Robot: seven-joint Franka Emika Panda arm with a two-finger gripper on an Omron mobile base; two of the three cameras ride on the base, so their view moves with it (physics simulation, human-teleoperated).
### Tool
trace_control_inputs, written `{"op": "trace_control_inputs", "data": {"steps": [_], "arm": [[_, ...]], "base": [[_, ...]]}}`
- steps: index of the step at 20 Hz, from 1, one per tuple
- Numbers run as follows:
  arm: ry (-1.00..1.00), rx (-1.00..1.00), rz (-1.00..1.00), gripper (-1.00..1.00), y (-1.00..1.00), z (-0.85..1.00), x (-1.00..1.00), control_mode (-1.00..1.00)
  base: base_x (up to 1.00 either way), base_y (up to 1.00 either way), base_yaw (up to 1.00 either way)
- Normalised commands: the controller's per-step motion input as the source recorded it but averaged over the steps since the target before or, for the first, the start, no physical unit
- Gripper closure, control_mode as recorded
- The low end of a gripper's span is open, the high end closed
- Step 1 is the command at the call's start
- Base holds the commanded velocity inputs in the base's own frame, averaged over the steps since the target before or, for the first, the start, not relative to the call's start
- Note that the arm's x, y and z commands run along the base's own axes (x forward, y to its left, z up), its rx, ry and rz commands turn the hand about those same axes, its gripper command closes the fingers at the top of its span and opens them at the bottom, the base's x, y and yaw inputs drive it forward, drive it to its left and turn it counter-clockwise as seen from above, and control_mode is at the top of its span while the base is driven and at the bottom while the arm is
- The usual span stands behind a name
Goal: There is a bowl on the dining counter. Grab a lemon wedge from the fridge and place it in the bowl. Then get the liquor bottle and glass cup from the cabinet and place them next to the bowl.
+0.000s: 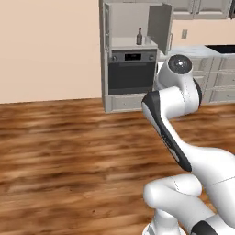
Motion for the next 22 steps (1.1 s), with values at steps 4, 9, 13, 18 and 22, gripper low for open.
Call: {"op": "trace_control_inputs", "data": {"steps": [4, 9, 13, 18, 22], "arm": [[0.0, 0.0, 0.0, -1.0, 0.0, 0.0, 0.0, 1.0], [0.0, 0.0, 0.0, -1.0, 0.0, 0.0, 0.0, 1.0], [0.0, 0.0, 0.0, -1.0, 0.0, 0.0, 0.0, 1.0], [0.0, 0.0, 0.0, -1.0, 0.0, 0.0, 0.0, 1.0], [0.0, 0.0, 0.0, -1.0, 0.0, 0.0, 0.0, 1.0]], "base": [[1.0, -0.19, -0.18], [1.0, -0.32, -0.22], [1.0, -0.47, -0.2], [1.0, -0.46, -0.2], [1.0, -0.4, -0.2]]}}
